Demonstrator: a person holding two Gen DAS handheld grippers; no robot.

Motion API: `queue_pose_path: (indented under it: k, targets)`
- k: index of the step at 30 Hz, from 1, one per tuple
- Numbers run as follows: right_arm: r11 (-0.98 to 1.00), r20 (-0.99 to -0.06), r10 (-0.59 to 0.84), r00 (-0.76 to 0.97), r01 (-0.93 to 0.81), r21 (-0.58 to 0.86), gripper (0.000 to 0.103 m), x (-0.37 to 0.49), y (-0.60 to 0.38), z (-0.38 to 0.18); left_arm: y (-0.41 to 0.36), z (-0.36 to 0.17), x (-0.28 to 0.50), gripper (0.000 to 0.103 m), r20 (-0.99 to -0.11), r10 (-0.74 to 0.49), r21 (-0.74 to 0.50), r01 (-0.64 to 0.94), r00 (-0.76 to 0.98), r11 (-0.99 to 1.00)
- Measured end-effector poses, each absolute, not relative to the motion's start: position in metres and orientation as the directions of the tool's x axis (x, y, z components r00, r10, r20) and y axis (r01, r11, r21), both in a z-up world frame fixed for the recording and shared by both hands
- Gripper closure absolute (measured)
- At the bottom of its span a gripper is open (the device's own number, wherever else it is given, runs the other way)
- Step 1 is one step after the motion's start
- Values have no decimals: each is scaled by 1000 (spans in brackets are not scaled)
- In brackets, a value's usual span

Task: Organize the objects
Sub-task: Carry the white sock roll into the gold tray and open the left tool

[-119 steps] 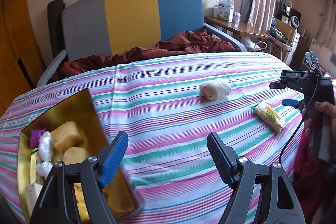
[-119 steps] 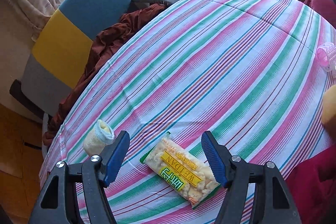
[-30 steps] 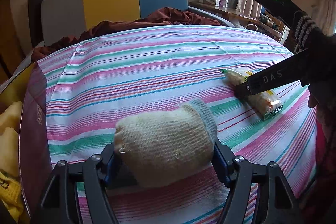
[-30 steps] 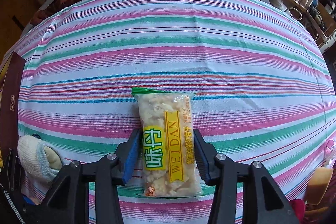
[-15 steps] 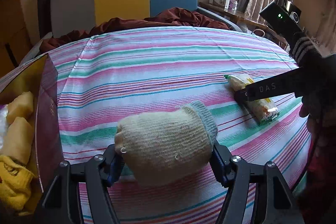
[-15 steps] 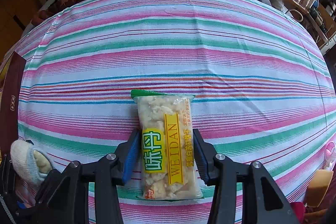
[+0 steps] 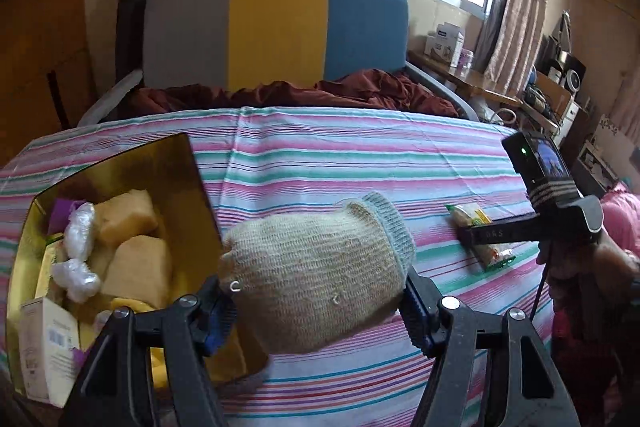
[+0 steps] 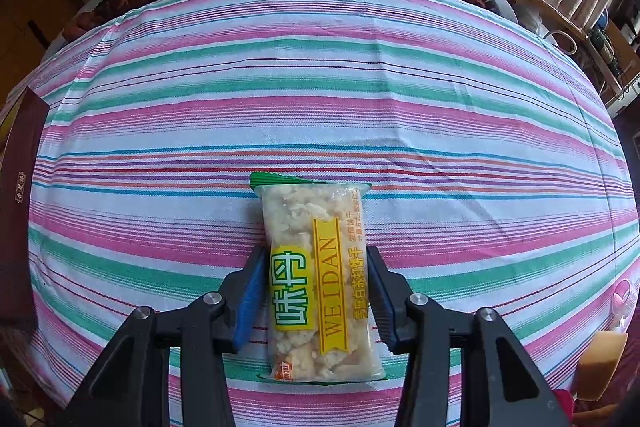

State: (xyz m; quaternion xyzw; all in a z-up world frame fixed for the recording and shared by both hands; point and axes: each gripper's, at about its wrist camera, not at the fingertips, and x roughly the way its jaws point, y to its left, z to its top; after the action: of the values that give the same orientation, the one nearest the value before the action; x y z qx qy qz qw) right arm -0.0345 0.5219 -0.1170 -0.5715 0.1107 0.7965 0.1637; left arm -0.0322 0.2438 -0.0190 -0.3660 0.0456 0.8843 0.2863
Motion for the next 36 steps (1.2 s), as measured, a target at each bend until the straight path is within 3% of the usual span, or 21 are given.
queue_pose_path:
  k: [8,14,24,27,36]
  targets:
    - [-926,-944,156,-290,-376,-38,55,-34,518,-117,135,-15,-92,34,-712,393,-242,-322,-582,-915]
    - [-926,-944,159,-289,-374,-41,55,-36,519,-118,103,-33,-129,33,-766,352,-275,-221,-537,-936]
    - [-926,-944,156,-290,-375,-38,55,-40,520,-122,108,-58,-156,26,-816,218,-152,-164,-535,-975]
    - [-926,-944,157,-289,-375,-39,55,-36,515,-118,99,-58,-150,21,-806,217,-161,-149,-551,-976]
    - [-927,-942,171,-290,-371,-53,57,-42,520,-121,71,-27,-113,20,-722,212,-167,-130,-659,-977]
